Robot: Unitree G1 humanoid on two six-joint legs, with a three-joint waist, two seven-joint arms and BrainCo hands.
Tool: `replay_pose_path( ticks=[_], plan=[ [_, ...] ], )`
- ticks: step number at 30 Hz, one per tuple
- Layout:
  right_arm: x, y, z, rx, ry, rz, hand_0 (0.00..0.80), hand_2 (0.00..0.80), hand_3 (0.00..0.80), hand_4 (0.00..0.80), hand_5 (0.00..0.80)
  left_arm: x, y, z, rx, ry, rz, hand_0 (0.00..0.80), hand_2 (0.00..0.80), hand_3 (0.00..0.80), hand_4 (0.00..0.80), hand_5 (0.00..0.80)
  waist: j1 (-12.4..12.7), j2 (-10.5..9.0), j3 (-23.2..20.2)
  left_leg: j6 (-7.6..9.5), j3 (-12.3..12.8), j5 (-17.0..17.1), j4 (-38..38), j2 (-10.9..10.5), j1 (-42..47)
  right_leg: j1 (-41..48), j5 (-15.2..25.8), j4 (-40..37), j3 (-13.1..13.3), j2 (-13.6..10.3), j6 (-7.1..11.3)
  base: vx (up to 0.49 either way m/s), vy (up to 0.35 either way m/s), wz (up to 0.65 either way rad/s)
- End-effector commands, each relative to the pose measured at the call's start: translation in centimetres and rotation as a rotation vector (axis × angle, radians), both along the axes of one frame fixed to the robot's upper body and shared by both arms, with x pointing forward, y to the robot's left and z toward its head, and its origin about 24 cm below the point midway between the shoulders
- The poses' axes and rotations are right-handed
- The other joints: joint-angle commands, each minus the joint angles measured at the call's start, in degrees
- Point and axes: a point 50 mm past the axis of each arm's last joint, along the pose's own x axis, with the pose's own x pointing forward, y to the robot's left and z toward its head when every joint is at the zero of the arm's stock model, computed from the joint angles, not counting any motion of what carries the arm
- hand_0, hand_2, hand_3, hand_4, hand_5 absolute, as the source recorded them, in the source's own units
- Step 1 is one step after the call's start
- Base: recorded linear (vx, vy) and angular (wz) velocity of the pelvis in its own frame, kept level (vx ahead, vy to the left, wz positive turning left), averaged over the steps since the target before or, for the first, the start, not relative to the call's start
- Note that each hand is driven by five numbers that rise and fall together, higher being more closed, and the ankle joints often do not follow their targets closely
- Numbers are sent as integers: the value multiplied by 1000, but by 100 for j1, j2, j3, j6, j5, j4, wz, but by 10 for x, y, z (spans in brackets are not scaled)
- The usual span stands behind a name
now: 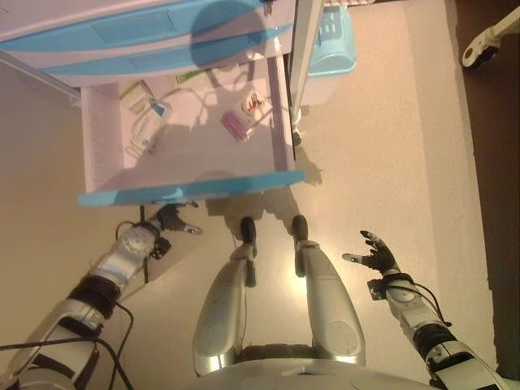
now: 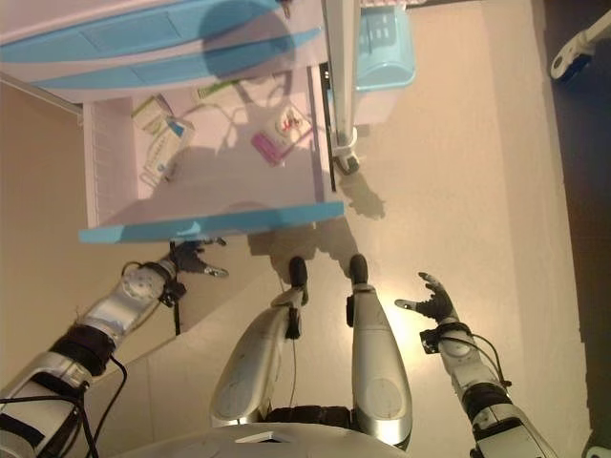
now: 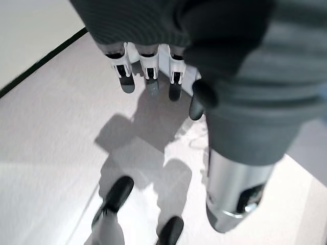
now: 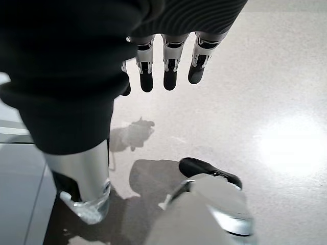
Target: Open the drawer and pick up the medicine
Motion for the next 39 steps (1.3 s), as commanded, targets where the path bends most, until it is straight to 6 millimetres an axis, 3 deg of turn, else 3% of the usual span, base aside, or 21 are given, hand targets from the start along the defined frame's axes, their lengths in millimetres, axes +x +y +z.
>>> replay_pose_path(
  ticks=[1, 4, 6, 7, 10, 17, 21, 26, 30, 34, 36, 39],
  plan=[
    [-14, -4, -1, -2, -12, 1, 0, 0, 0, 0, 0, 26, 23, 78, -27, -208, 69, 0, 0, 0, 0, 0, -282, -45, -151, 386, -60, -737, 896, -222, -411, -184, -218, 463, -104, 41, 24, -8, 86, -5],
    [-12, -5, 2, -15, -26, 13, 0, 0, 0, 0, 0, 43, 39, 120, 4, -265, 137, 0, 0, 0, 0, 0, -426, -93, -151, 436, 52, -876, 1184, -198, -645, -426, -199, 606, -2, 62, 26, -1, 77, -3],
    [-11, -5, 3, -17, -29, 15, 0, 0, 0, 0, 0, 46, 43, 128, -5, -278, 162, 0, 0, 0, 0, 0, -462, -111, -151, 451, 76, -919, 1252, -192, -686, -470, -199, 638, 26, 74, 28, 16, 70, -5],
    [-11, -5, 4, -18, -30, 27, 0, 0, 0, 0, 0, 54, 55, 151, -26, -309, 227, 0, 0, 0, 0, 0, -586, -163, -151, 486, 156, -1036, 1438, -165, -765, -554, -187, 709, 85, 87, 43, 38, 79, -15],
    [-9, -2, 4, -22, -27, 55, 0, 0, 0, 0, 0, 59, 72, 186, -83, -418, 352, 0, 0, 0, 0, 0, -742, -247, -151, 511, 243, -1175, 1634, -140, -833, -633, -179, 754, 200, 144, 45, 46, 89, -19],
    [-11, 11, -4, -14, -11, 96, 0, 0, 0, 0, 0, 53, 98, 227, -131, -690, 606, 0, 0, 0, 0, 0, -943, -401, -151, 539, 333, -1339, 1761, -137, -814, -668, -179, 748, 409, 258, 40, 39, 41, -22],
    [-14, 18, -8, -11, -7, 112, 0, 0, 0, 0, 0, 50, 95, 246, -152, -874, 723, 0, 0, 0, 0, 0, -977, -462, -151, 550, 350, -1376, 1702, -150, -756, -659, -183, 721, 500, 328, 42, 19, 15, -11],
    [-12, 25, -9, -5, -18, 122, 0, 0, 0, 0, 0, 55, 81, 248, -177, -944, 724, 0, 0, 0, 0, 0, -946, -508, -151, 560, 377, -1367, 1575, -154, -708, -657, -161, 647, 541, 373, 54, -5, -2, 1],
    [-7, 31, -7, 2, -32, 122, 0, 0, 0, 0, 0, 62, 70, 235, -213, -892, 659, 0, 0, 0, 0, 0, -886, -514, -151, 574, 381, -1347, 1447, -155, -634, -617, -146, 588, 545, 385, 77, -26, -10, 0],
    [-5, 33, -6, 6, -44, 113, 0, 0, 0, 0, 0, 66, 58, 218, -388, -844, 512, 0, 0, 0, 0, 0, -793, -460, -151, 580, 347, -1297, 1273, -179, -490, -481, -136, 479, 525, 369, 91, -29, -23, 4],
    [-5, 33, -6, 12, -45, 106, 0, 0, 0, 0, 0, 67, 48, 205, -493, -811, 412, 0, 0, 0, 0, 0, -726, -419, -151, 574, 303, -1271, 1160, -201, -360, -356, -135, 407, 479, 339, 98, -27, -31, 9],
    [-5, 32, -8, 32, -40, 92, 0, 0, 0, 0, 0, 64, 34, 166, -656, -693, 283, 0, 0, 0, 0, 0, -579, -324, -185, 541, 183, -1187, 883, -240, -44, -40, -120, 218, 377, 256, 119, -3, -40, 4]
  ],
)
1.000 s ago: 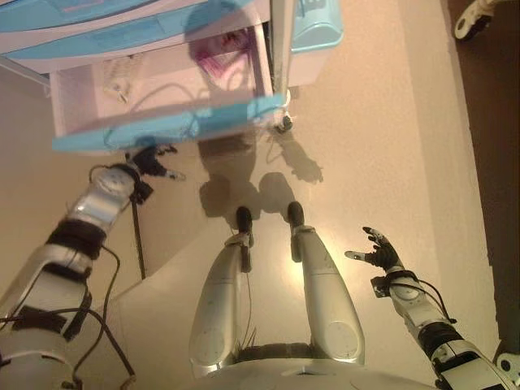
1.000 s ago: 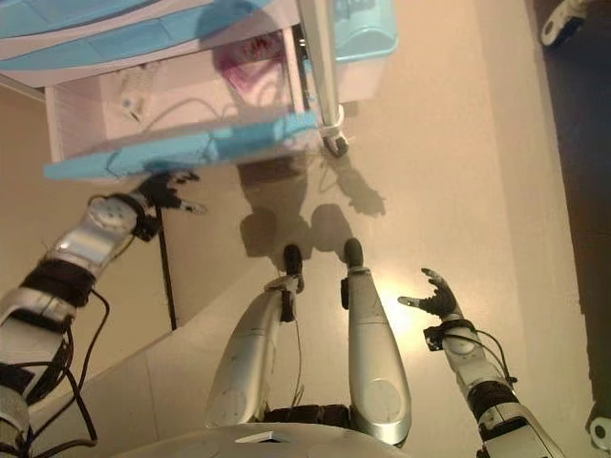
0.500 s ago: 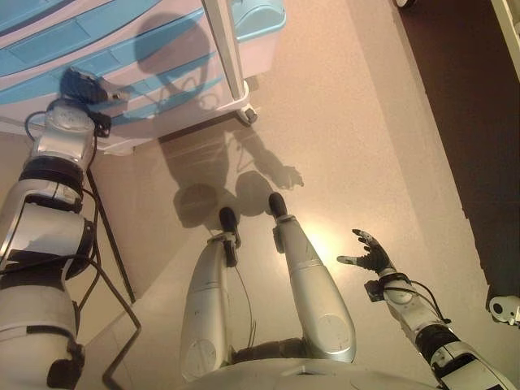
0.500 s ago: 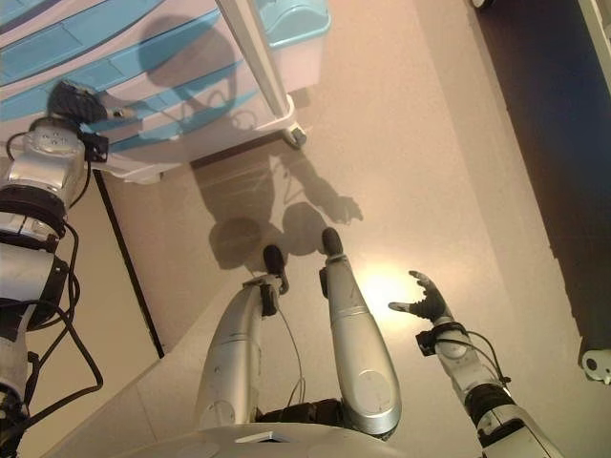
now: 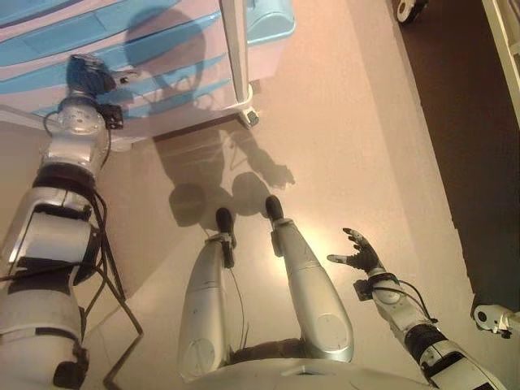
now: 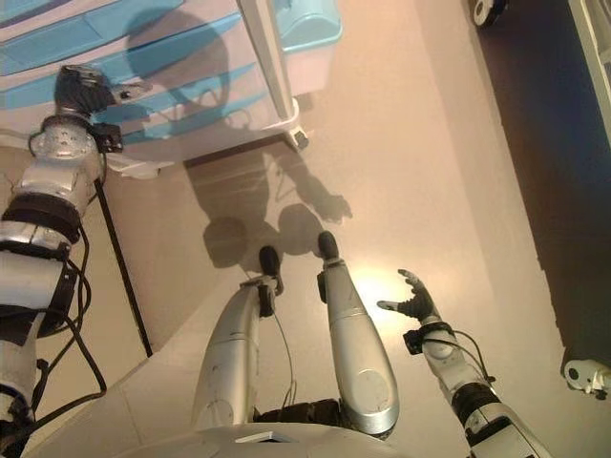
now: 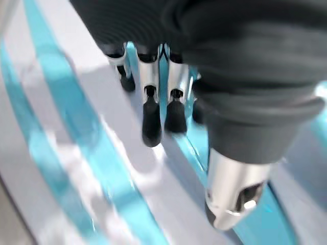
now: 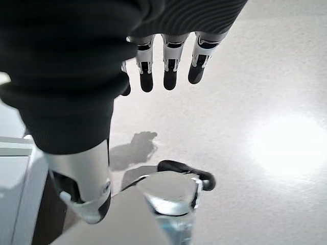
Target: Open the drawer and pick up the medicine
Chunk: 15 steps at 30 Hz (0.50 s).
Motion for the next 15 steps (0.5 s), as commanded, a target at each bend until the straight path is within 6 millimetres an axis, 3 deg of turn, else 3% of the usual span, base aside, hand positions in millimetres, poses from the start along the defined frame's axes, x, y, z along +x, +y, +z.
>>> replay_pose_path(
  ticks=[1, 4, 5, 6, 11, 12, 15],
  plan=[
    [-7, -6, -2, 19, 5, -23, 0, 0, 0, 0, 0, -11, -5, -18, -181, -85, -173, 0, 0, 0, 0, 0, 116, 196, -345, 435, 146, -517, -650, -358, 869, 568, -174, -364, -99, -71, 23, 9, -51, 8],
    [-12, -7, -8, 31, 35, -26, 0, 0, 0, 0, 0, -26, -12, -71, -323, -27, -239, 0, 0, 0, 0, 0, 287, 257, -499, 374, -2, -403, -961, -402, 1197, 965, -156, -639, -256, -196, 48, 16, -66, 15],
    [-13, -7, -9, 32, 41, -27, 0, 0, 0, 0, 0, -29, -13, -79, -345, -15, -244, 0, 0, 0, 0, 0, 313, 265, -549, 358, -24, -359, -1027, -405, 1229, 1012, -122, -714, -277, -212, 51, 51, -95, 17],
    [-17, -8, -13, 41, 62, -37, 0, 0, 0, 0, 0, -42, -18, -113, -397, 46, -263, 0, 0, 0, 0, 0, 414, 277, -646, 322, -121, -320, -1189, -441, 1451, 1299, -131, -889, -375, -283, 78, 44, -99, 18],
    [-30, -11, -25, 61, 145, -33, 0, 0, 0, 0, 0, -91, -27, -205, -456, 297, -219, 0, 0, 0, 0, 0, 663, 301, -1084, 213, -335, -94, -1796, -445, 2055, 2071, -30, -1517, -642, -402, 140, 53, -75, 25],
    [-36, -12, -30, 60, 187, -19, 0, 0, 0, 0, 0, -109, -25, -229, -464, 380, -186, 0, 0, 0, 0, 0, 719, 306, -1253, 174, -370, -41, -1994, -423, 2265, 2338, -9, -1733, -721, -414, 153, 102, -48, 26],
    [-48, -15, -38, 43, 258, 17, 0, 0, 0, 0, 0, -144, -18, -268, -475, 547, -100, 0, 0, 0, 0, 0, 796, 324, -1545, 103, -419, 53, -2301, -387, 2598, 2741, 44, -2060, -847, -413, 170, 87, -28, 29]
  ],
)
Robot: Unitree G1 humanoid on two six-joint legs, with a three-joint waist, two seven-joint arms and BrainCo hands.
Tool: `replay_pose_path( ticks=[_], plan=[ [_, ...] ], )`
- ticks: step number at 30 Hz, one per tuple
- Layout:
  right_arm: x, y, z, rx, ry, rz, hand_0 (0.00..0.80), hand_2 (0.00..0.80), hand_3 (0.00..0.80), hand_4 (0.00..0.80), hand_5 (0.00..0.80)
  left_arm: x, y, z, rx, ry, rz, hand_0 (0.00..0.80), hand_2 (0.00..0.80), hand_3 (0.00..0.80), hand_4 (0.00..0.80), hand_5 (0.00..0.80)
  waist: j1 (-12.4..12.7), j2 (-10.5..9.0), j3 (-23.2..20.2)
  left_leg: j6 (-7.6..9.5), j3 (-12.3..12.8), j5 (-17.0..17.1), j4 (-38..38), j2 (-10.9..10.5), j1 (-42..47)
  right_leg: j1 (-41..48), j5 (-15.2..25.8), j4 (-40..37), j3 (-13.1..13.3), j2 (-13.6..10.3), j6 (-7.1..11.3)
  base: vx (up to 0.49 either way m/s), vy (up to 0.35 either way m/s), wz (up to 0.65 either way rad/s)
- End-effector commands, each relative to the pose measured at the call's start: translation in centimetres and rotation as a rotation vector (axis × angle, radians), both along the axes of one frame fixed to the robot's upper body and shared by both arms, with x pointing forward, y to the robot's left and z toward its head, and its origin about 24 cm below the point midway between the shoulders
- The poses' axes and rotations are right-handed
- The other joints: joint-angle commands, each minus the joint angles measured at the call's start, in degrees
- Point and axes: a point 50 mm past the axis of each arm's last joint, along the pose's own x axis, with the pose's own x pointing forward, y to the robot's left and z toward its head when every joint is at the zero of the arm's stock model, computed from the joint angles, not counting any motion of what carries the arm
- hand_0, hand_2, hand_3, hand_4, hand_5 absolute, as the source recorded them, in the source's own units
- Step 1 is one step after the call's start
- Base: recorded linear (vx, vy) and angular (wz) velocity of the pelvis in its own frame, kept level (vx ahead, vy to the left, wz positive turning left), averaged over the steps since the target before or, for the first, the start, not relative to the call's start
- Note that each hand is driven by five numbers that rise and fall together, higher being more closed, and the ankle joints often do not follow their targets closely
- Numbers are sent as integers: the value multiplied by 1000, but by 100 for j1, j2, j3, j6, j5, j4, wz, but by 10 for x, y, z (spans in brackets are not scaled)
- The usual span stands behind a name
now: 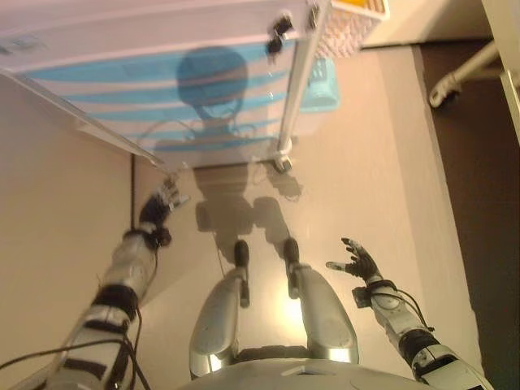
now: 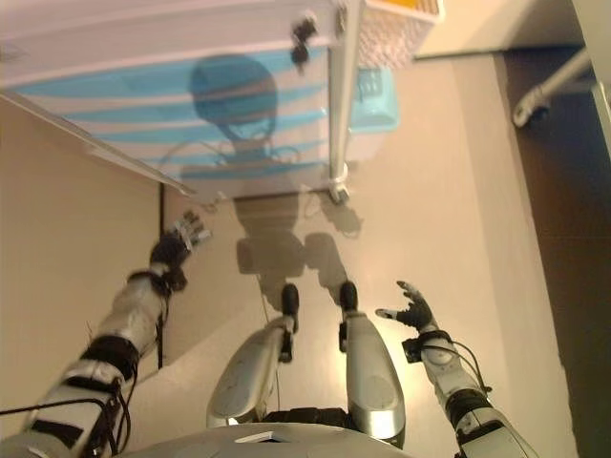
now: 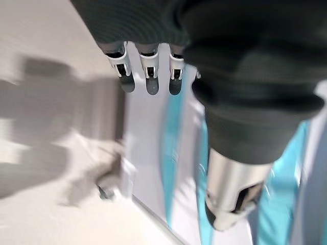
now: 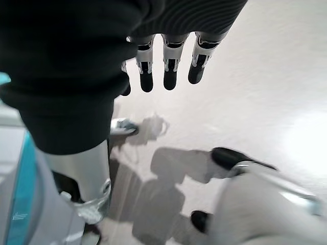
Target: Open the drawer and pick up the medicine
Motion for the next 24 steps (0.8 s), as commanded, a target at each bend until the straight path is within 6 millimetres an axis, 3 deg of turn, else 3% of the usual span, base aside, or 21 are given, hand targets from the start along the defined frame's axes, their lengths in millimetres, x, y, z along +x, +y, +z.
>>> replay_pose_path(
  ticks=[1, 5, 12, 17, 24],
  plan=[
    [-31, -5, -16, -27, 116, 76, 0, 0, 0, 0, 0, -34, 17, -27, 100, 131, 28, 0, 0, 0, 0, 0, 126, -86, -940, 109, 33, -587, 81, -254, 139, 357, -48, -260, -138, -150, 241, 65, -12, 26],
    [-45, -3, -27, -51, 199, 123, 0, 0, 0, 0, 0, -85, 20, -65, 206, 382, 54, 0, 0, 0, 0, 0, 235, -103, -1349, 31, 8, -487, -241, -194, 472, 743, 22, -596, -278, -132, 261, 50, -12, 27],
    [-59, 4, -39, -49, 280, 136, 0, 0, 0, 0, 0, -136, 1, -97, 180, 586, -23, 0, 0, 0, 0, 0, 394, -191, -1711, -11, -4, -484, -497, -195, 816, 1163, 143, -1043, -471, -138, 322, -15, -13, 15],
    [-68, 11, -46, -23, 327, 115, 0, 0, 0, 0, 0, -156, -16, -108, 111, 655, -61, 0, 0, 0, 0, 0, 467, -288, -1840, 19, 36, -535, -578, -217, 936, 1291, 212, -1209, -520, -152, 380, -3, -9, 2],
    [-76, 15, -53, -42, 381, 105, 0, 0, 0, 0, 0, -151, -39, -112, 49, 654, -198, 0, 0, 0, 0, 0, 406, -349, -1904, 78, 112, -534, -745, -203, 1072, 1334, 262, -1263, -458, -122, 419, 0, 0, 0]
  ],
)
